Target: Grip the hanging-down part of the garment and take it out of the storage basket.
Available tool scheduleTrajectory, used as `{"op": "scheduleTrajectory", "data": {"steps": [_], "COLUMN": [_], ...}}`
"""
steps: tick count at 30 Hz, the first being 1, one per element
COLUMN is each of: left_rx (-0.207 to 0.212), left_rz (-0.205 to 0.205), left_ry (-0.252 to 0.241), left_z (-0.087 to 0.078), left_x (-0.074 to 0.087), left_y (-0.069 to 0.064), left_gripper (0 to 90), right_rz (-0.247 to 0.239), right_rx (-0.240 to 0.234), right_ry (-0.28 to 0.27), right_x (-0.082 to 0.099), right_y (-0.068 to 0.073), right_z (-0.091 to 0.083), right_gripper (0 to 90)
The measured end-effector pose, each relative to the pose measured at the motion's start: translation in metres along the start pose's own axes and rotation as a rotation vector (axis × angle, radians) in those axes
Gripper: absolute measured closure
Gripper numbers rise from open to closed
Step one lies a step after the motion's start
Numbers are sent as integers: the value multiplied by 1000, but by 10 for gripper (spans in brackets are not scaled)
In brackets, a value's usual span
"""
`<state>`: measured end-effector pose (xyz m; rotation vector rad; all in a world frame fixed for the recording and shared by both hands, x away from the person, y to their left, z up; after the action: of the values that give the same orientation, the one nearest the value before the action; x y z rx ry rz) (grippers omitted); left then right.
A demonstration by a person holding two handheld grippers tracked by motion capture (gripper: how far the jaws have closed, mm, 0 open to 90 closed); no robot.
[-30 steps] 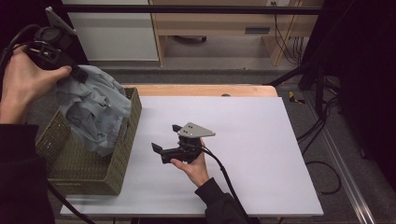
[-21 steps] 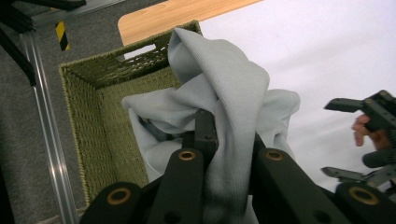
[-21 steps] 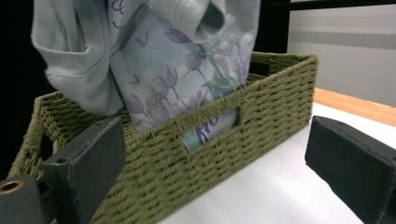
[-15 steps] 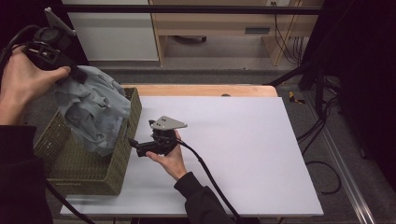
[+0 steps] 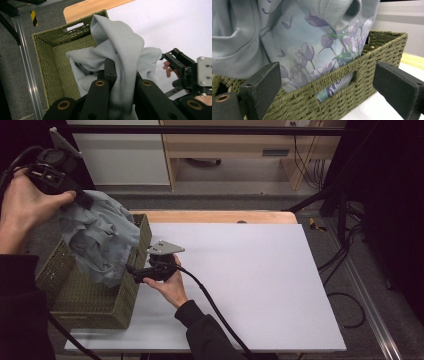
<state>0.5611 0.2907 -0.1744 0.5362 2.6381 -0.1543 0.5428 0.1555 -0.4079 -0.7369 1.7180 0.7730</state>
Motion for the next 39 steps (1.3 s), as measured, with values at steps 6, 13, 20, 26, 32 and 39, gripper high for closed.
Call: {"op": "scheduleTrajectory", "data": {"steps": [6, 13, 20, 26, 32, 39], "left_rx": [-2, 1, 6, 8, 7, 11], "left_rz": [7, 8, 16, 16, 16, 8], "left_ry": [12, 16, 12, 7, 5, -6], "left_z": [2, 3, 3, 1, 1, -3], "left_x": [-1, -1, -1, -2, 0, 4], "left_y": [-3, -3, -4, -5, -4, 2], "left_gripper": [833, 833, 833, 833, 833, 833], "right_rz": [13, 10, 2, 4, -40, -29], "right_rx": [11, 2, 36, 38, 84, 69], "right_ry": [7, 9, 33, 58, 60, 88], "right_x": [0, -2, 0, 3, 4, 5], "right_y": [-1, 4, 7, 6, 8, 3], "right_z": [15, 27, 43, 54, 58, 57], "right_gripper": [92, 94, 95, 166, 480, 900]}}
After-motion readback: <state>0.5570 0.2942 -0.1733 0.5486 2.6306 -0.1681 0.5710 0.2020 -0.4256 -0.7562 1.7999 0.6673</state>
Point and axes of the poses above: each handheld gripper's, and its own axes: z roughly forward along the jaws, x roughly out of its underside, y roughly to its left, the point moved 6 cm from there along z, roughly forward along the jaws, and after that the axes turned 5 degrees about x, right-handed, at the moved point
